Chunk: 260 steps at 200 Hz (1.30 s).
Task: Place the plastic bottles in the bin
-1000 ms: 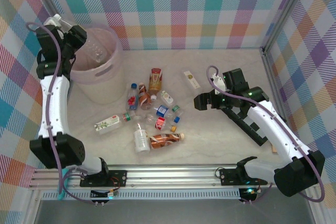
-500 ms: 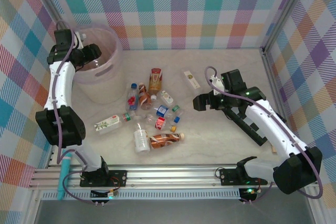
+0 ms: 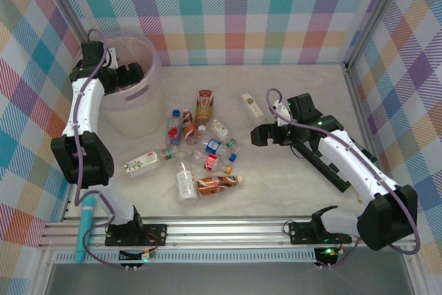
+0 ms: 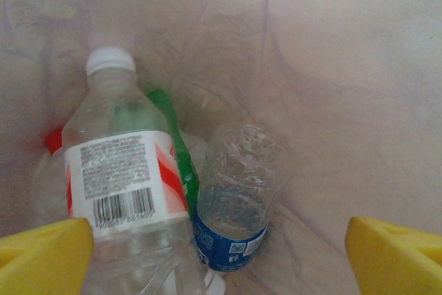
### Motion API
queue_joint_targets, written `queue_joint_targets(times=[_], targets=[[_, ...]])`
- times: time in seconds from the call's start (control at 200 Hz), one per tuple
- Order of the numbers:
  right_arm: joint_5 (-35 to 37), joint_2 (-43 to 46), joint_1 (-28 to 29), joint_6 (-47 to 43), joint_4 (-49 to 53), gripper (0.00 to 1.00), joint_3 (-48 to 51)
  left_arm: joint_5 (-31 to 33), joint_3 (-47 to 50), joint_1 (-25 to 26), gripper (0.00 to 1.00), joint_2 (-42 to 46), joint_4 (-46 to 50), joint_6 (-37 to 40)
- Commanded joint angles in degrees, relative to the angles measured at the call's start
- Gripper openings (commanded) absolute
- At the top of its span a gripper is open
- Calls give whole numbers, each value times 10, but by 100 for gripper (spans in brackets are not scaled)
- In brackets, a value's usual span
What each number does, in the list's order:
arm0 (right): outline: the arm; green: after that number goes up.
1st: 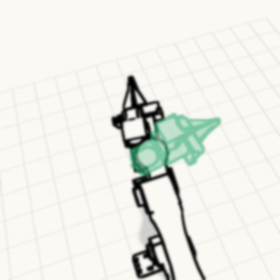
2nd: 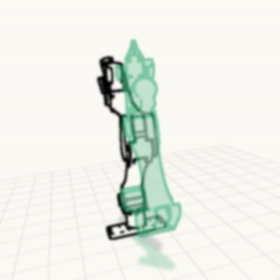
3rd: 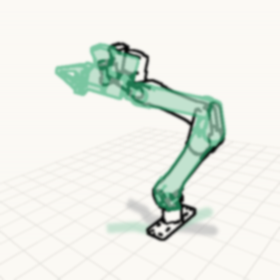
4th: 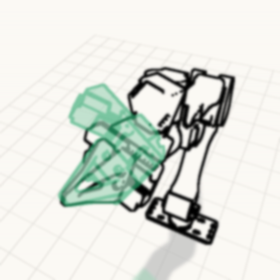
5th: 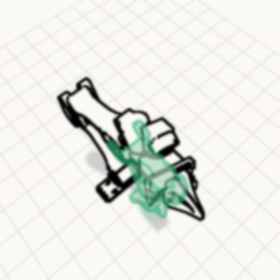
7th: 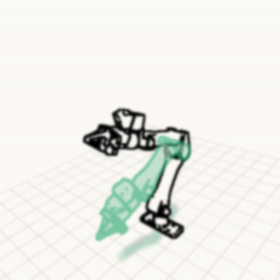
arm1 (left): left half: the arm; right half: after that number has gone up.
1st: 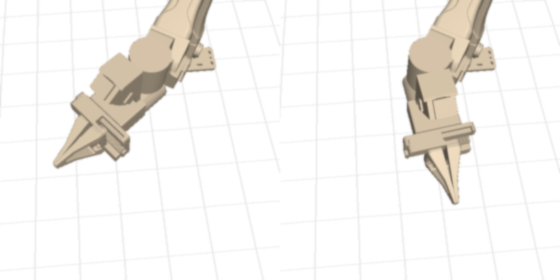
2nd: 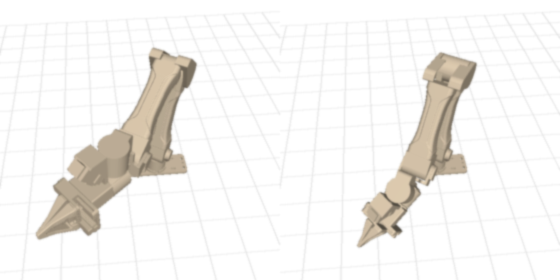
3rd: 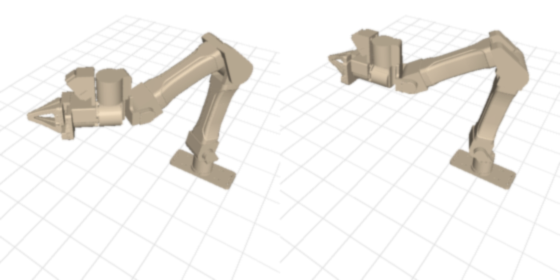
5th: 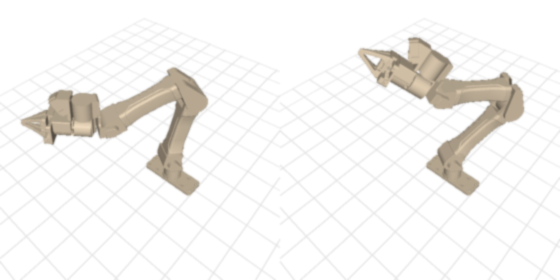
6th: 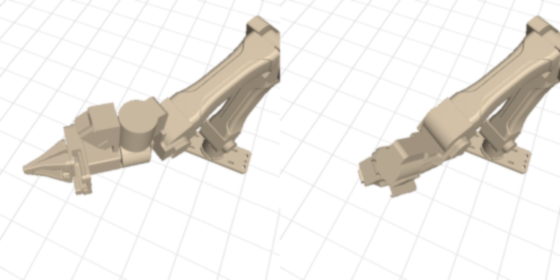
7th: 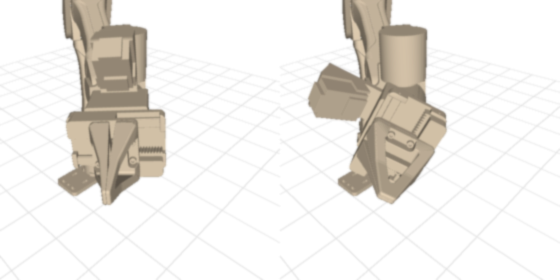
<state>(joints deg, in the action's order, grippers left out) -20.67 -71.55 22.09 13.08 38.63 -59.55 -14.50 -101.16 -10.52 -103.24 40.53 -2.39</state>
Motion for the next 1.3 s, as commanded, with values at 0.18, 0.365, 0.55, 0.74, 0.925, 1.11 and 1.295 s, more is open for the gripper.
queue_joint_targets(times=[0.18, 0.365, 0.55, 0.74, 0.925, 1.11, 1.295], targets=[[31, 23, 1, -38, -28, 99, 5, -6, -58, 3, 100, 27, 36, 19], [110, -14, 1, -86, 12, 100, -29, 27, -88, 3, 100, 67, 59, 31], [162, -71, 1, -118, 28, 99, -64, 61, -83, -2, 100, 121, 80, 36], [192, -157, 1, -148, 24, 100, -114, 49, -23, 5, 100, 222, 78, -8], [211, -271, 0, -177, 21, 99, -193, 2, 123, 84, 100, 357, 1, -94], [229, -371, -2, -205, 30, 99, -271, 68, 229, 208, 100, 452, -15, -153], [243, -440, -6, -198, 31, 99, -324, 83, 331, 285, 100, 505, -62, -211]])
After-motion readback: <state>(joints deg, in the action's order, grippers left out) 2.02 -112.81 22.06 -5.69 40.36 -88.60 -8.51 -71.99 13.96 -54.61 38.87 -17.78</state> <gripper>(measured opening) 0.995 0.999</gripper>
